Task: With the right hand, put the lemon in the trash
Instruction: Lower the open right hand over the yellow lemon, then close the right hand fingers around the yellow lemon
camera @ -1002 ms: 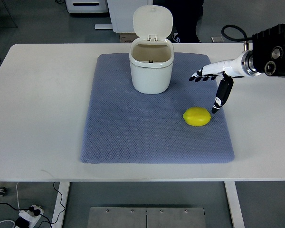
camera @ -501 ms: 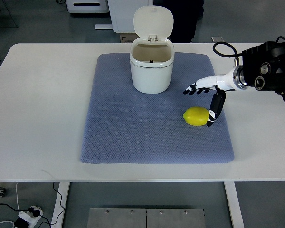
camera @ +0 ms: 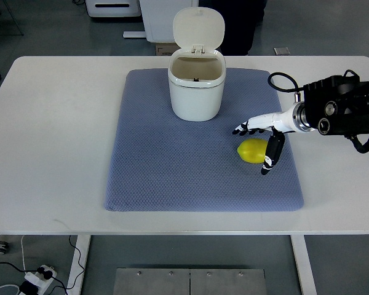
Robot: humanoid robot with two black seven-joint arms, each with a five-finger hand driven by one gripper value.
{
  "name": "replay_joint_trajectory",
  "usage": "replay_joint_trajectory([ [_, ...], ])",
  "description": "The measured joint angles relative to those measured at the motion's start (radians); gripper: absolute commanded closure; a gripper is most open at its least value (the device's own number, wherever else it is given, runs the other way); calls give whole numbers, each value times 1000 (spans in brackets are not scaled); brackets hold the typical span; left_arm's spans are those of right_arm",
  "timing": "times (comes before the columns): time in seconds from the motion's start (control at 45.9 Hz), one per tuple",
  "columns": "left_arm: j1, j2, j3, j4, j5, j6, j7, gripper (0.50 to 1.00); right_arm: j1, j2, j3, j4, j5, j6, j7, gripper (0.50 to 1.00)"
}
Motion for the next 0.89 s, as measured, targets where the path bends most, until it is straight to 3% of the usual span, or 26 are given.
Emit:
replay_joint_trajectory([
  [0.218,0,0,0,0,0,0,0,500,0,0,0,-8,-1,-2,7,586],
  [0.676,0,0,0,0,0,0,0,500,-51,0,20,-39,-2,-16,23,603],
  [0.893,0,0,0,0,0,0,0,500,-52,-1,20,-47,-3,-16,36,649],
])
